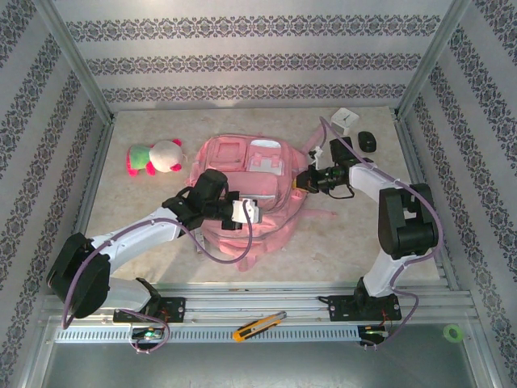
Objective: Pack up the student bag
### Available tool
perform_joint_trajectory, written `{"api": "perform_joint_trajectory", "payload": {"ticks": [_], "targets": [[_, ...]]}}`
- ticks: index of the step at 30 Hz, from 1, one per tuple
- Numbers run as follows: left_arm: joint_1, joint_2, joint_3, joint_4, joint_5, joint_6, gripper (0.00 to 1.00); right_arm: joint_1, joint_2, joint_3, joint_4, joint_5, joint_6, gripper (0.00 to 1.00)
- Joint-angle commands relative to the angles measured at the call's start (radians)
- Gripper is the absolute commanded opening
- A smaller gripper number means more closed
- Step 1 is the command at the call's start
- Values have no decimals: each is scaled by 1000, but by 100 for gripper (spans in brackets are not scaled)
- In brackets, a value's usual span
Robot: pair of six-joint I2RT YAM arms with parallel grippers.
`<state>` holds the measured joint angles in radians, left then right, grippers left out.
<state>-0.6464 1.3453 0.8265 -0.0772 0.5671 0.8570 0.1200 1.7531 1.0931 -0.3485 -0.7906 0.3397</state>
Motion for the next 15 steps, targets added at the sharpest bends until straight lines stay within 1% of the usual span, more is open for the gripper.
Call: {"api": "perform_joint_trajectory", "payload": {"ticks": [1, 2, 3, 4, 5, 7, 9, 10, 12, 13, 15], "targets": [[-18, -66, 9, 23, 63, -270, 36, -102, 14, 78, 110, 139, 21, 18], [-18, -67, 34, 26, 63, -326, 48, -99, -3, 81, 74, 146, 20, 25], [-18, -67, 55, 33, 55, -397, 57, -99, -28, 78, 43, 158, 13, 32], [-18, -72, 73, 35, 42, -456, 61, -100, -54, 78, 12, 170, 7, 38], [-18, -78, 94, 28, 17, -526, 63, -102, -82, 80, -31, 184, -1, 42], [-18, -97, 127, 0, -65, -650, 67, -102, -143, 85, -107, 207, -11, 47], [-17, -122, 153, -39, -221, -785, 71, -96, -208, 87, -185, 223, -12, 48], [-17, -134, 162, -65, -335, -860, 73, -89, -245, 82, -218, 240, -12, 49], [-6, -150, 177, -141, -503, -984, 77, -60, -316, 54, -250, 272, 6, 50], [11, -155, 182, -191, -548, -1038, 77, -39, -352, 26, -250, 276, 27, 50], [59, -158, 174, -271, -587, -1149, 77, 8, -406, -33, -225, 283, 80, 50]]}}
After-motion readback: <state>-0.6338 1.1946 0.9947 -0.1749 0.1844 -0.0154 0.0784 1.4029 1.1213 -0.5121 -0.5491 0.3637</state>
